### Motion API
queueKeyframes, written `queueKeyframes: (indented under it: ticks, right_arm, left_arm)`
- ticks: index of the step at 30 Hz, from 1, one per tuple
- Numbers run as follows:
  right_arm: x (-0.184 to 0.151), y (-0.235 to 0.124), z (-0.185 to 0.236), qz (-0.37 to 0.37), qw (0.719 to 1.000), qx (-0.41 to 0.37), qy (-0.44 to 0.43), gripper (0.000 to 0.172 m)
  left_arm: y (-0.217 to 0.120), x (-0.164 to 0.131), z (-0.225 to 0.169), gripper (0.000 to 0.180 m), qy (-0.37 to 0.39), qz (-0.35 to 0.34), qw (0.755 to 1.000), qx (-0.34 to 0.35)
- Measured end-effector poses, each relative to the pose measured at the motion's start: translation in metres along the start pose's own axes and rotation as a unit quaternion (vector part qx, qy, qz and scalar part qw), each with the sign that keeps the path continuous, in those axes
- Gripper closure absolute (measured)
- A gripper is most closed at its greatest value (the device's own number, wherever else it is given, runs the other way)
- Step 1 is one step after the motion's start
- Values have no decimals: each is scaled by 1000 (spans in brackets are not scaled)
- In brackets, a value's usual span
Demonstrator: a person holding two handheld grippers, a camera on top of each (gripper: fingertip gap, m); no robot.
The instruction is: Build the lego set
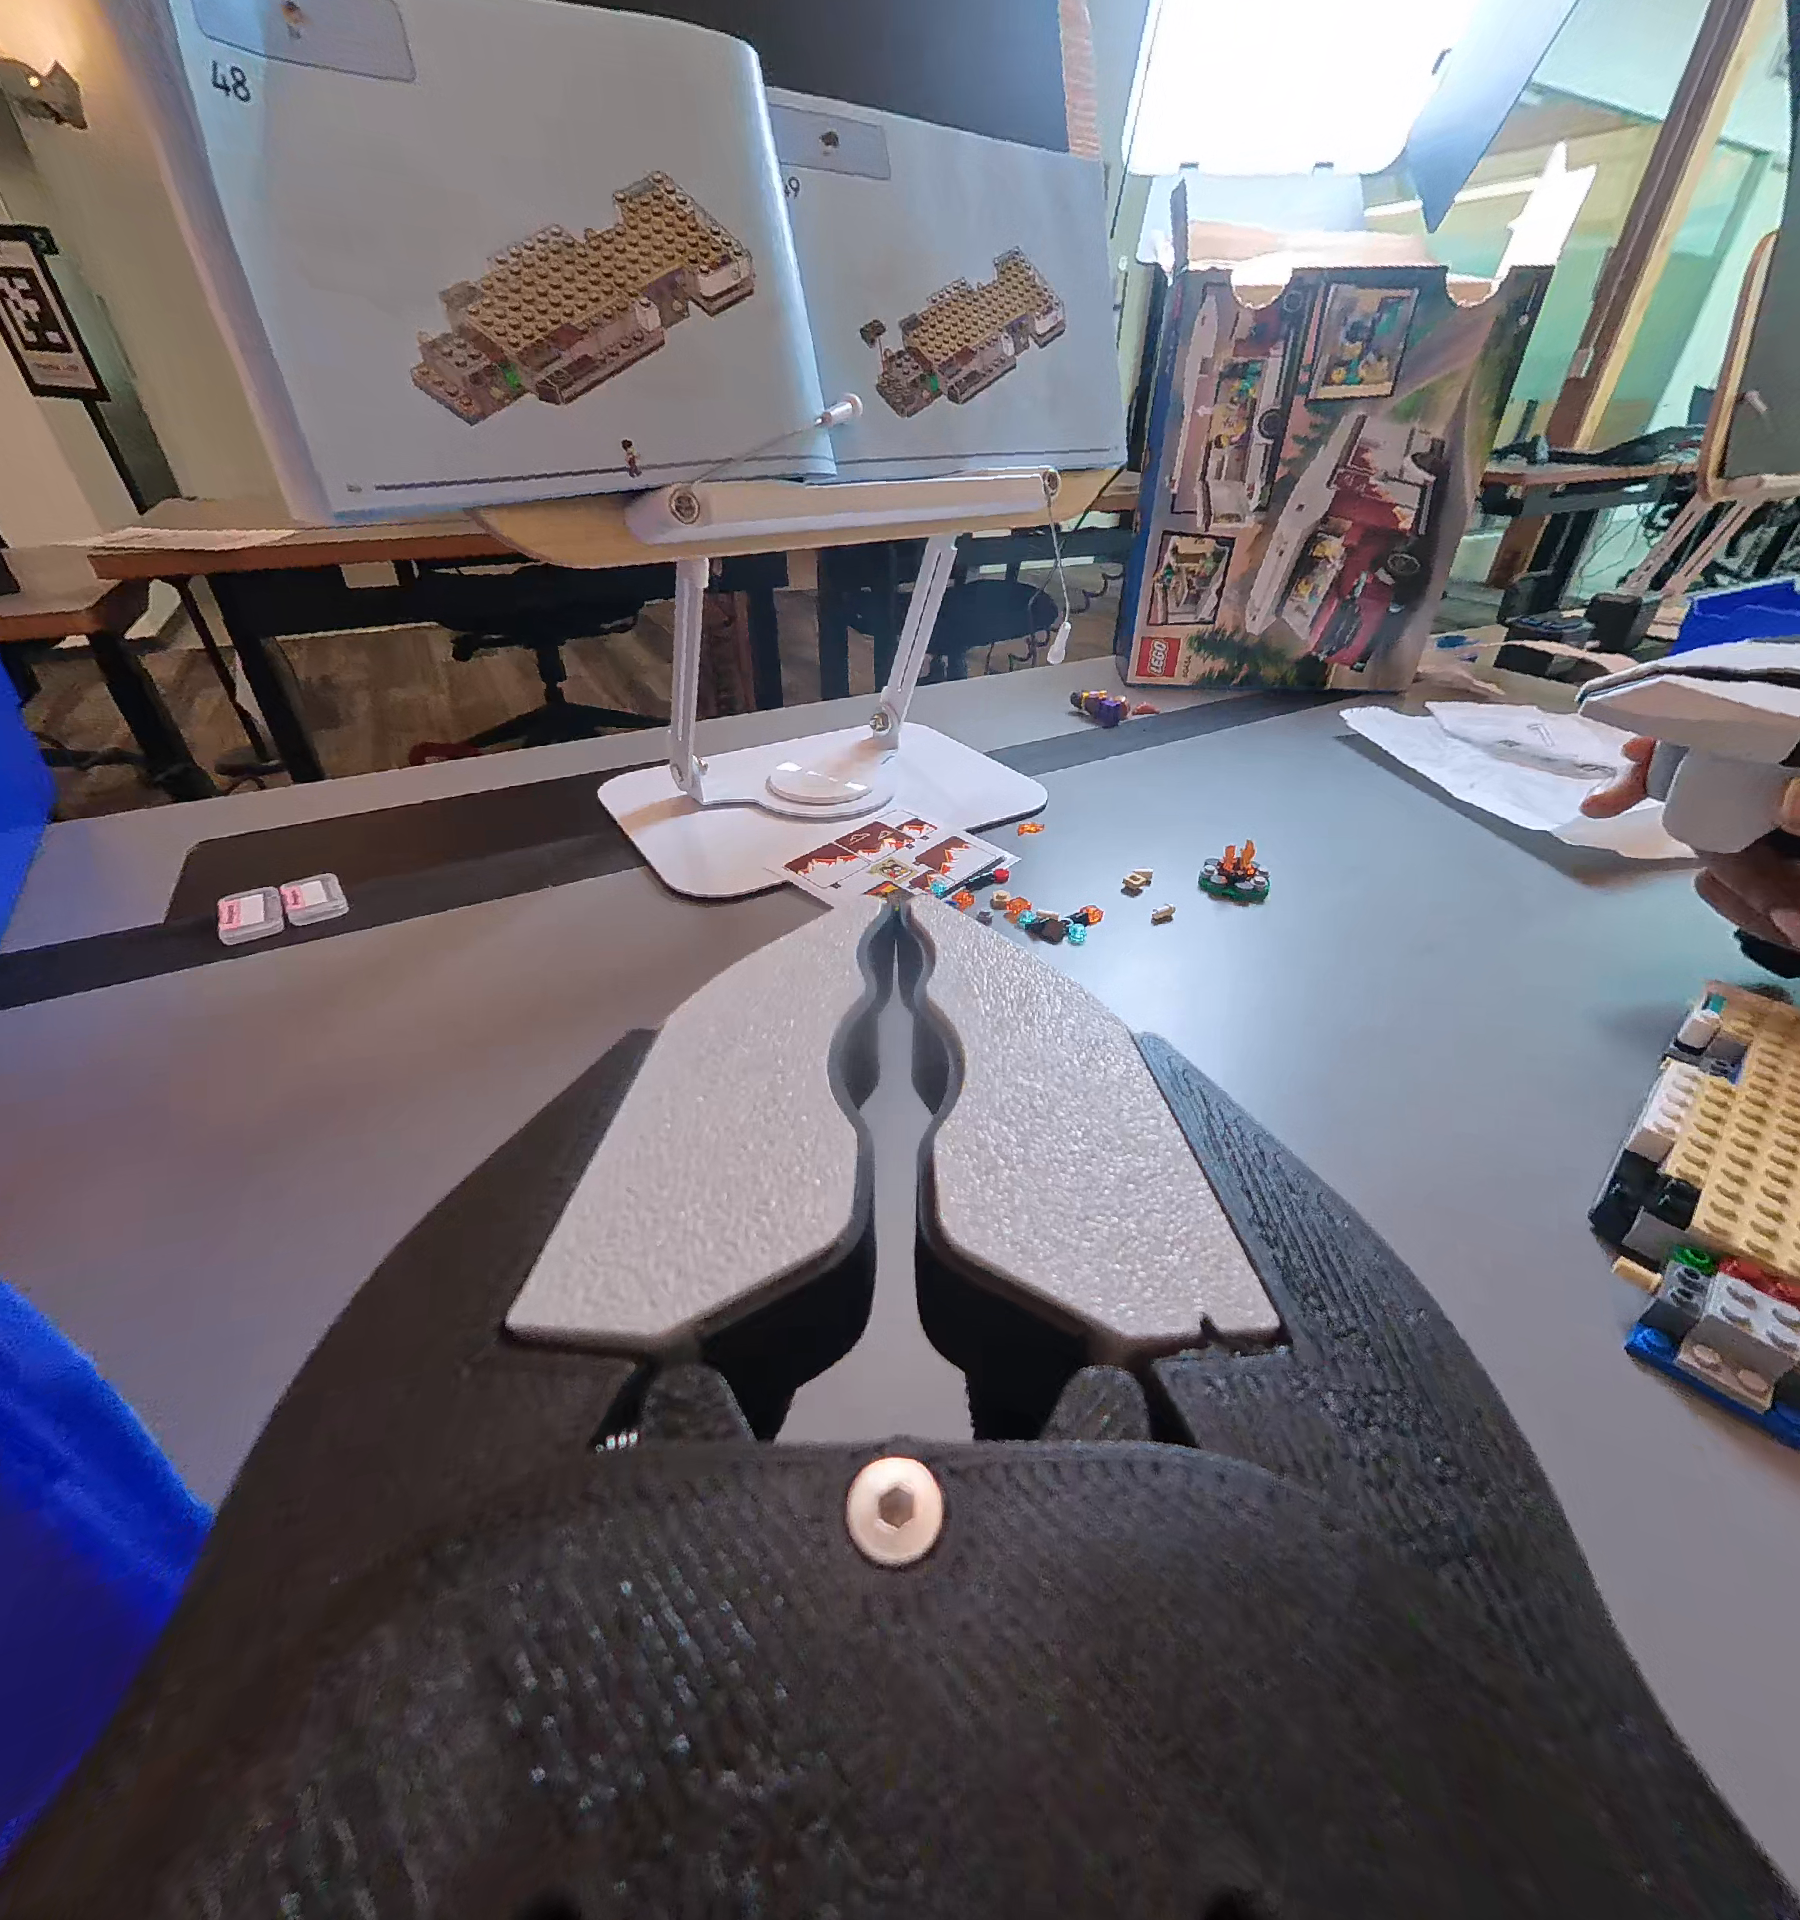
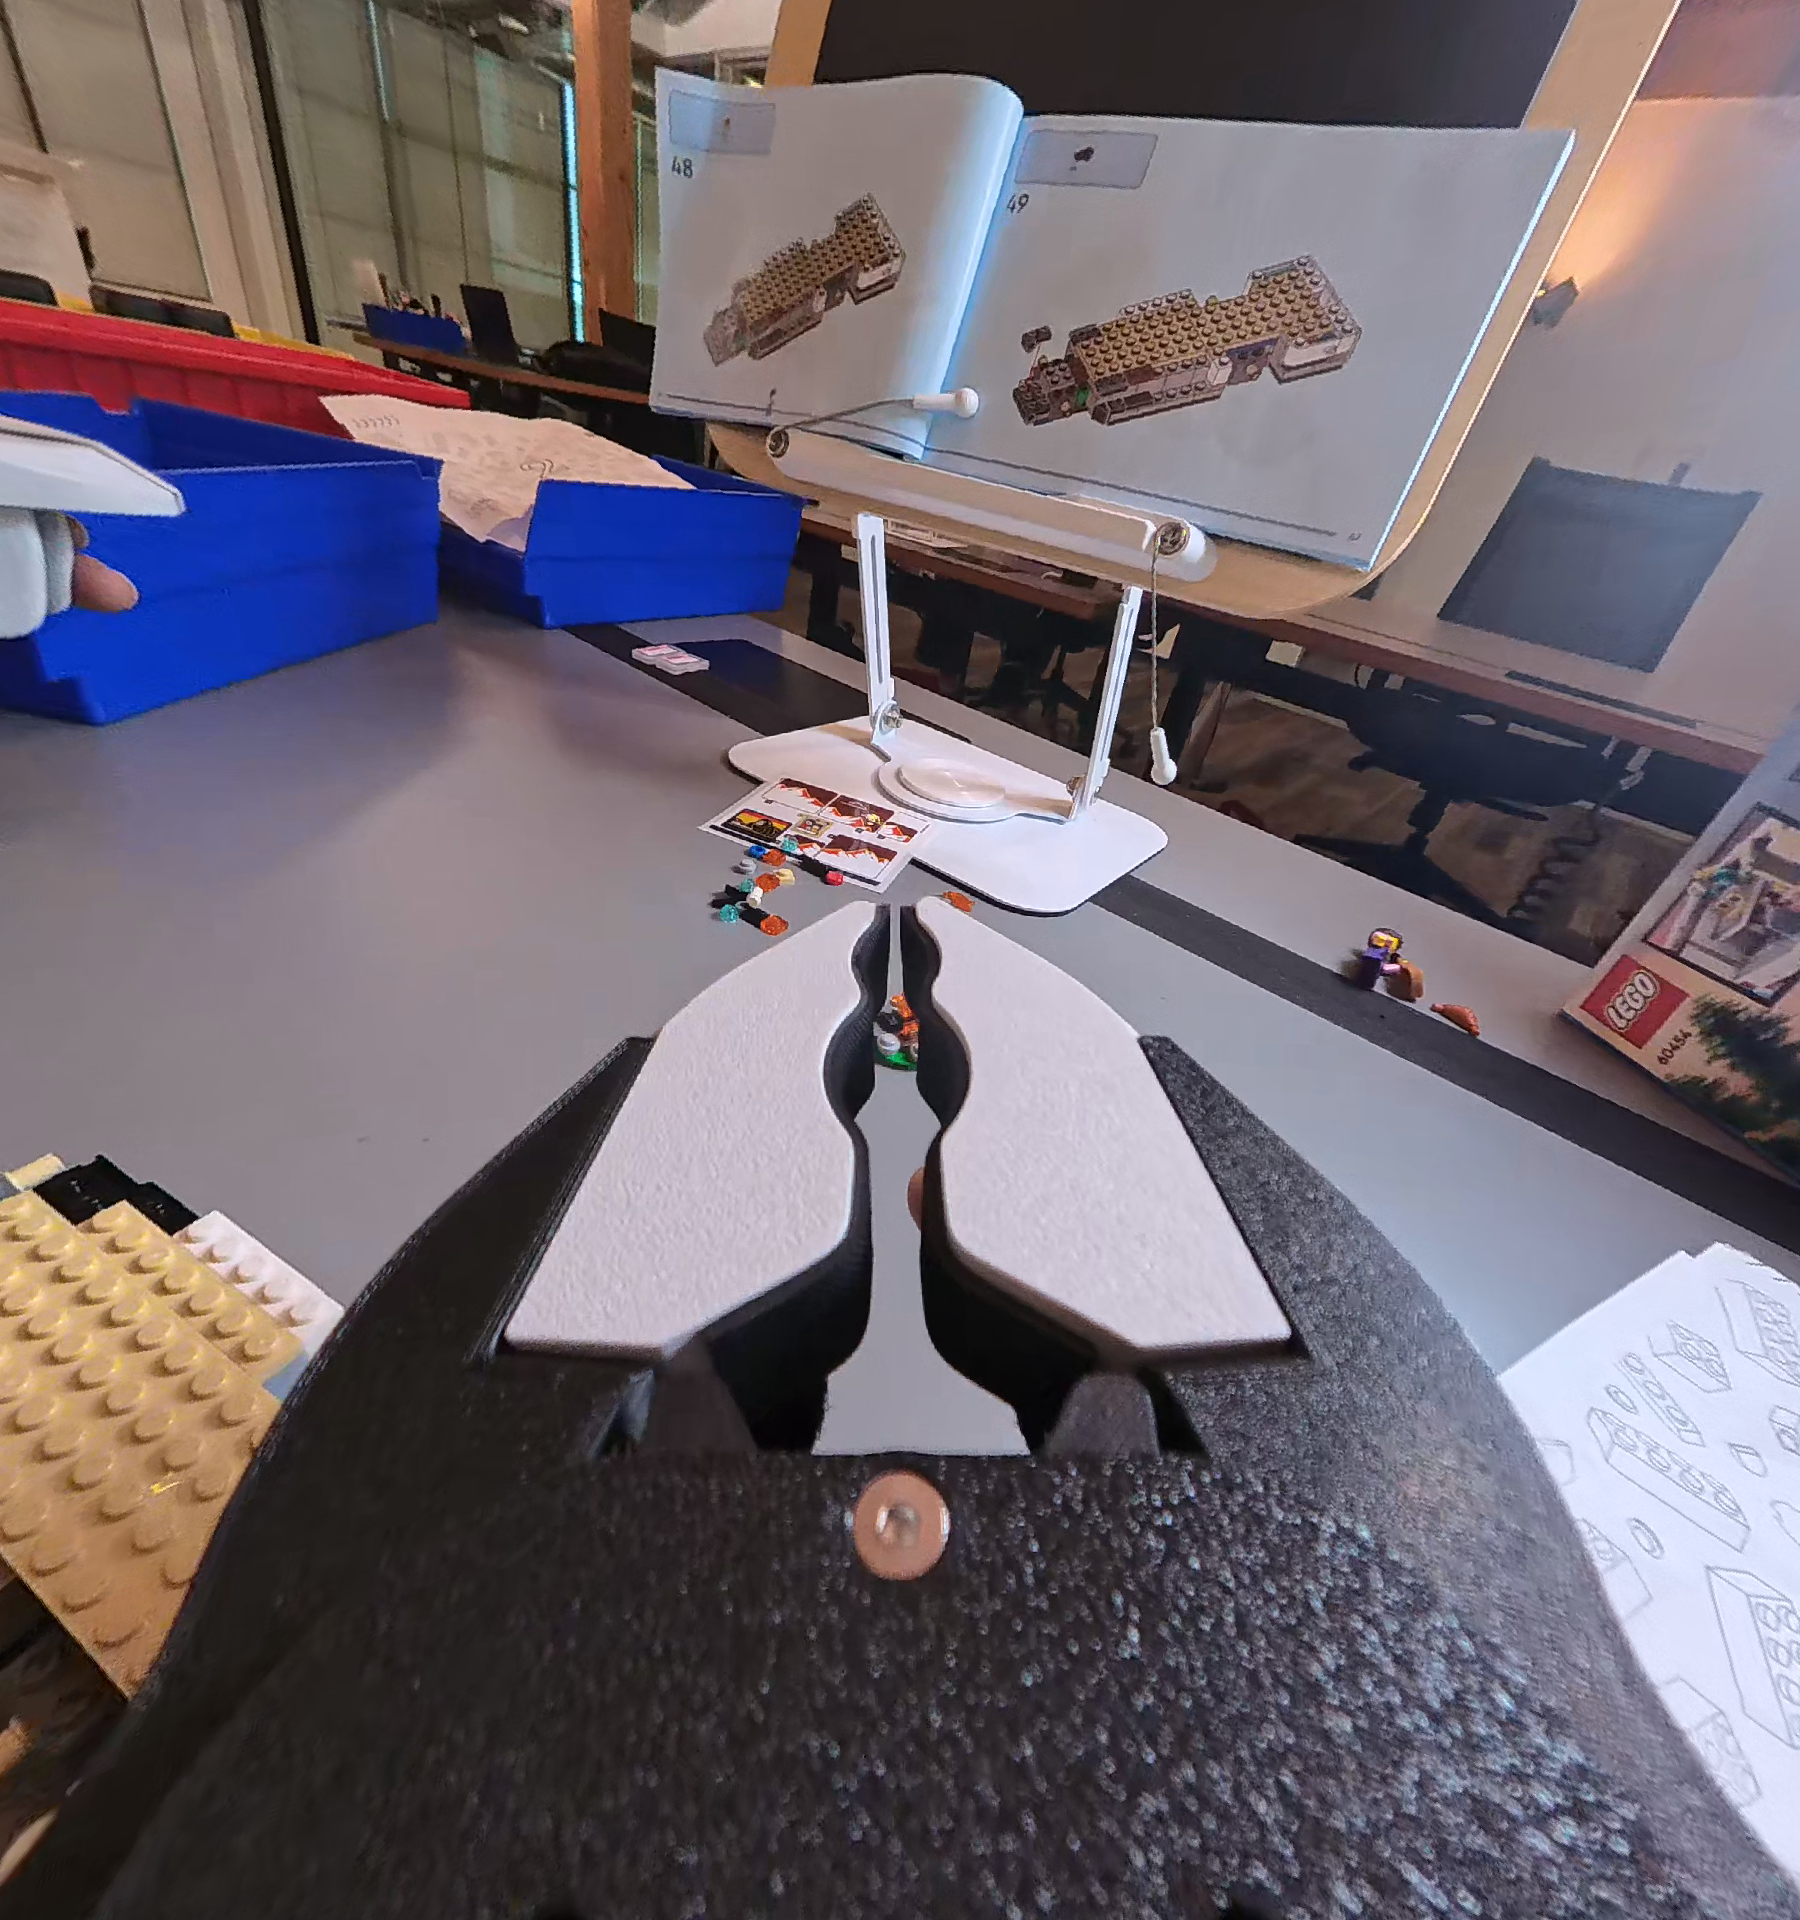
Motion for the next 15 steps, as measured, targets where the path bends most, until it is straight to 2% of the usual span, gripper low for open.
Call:
queueKeyframes:
  ticks: [4,8,15]
  right_arm:
    - [3,-2,2,-10,1000,12,11,170]
    - [10,-5,5,-21,999,23,19,170]
    - [21,-12,4,-25,1000,1,10,169]
  left_arm:
    - [2,-4,-7,180,33,10,999,-7]
    - [0,-2,-9,180,30,12,999,-18]
    - [2,-3,-6,180,53,16,998,-5]
Point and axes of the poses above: each gripper's, where its closed fingertips meet, y out along the fingers, x out of its top, z = x × y across the jaws, the point moved 3 cm from there along -y, back along the fingers, and after that the axes turned 8 degrees about x, right-handed, at the moved point
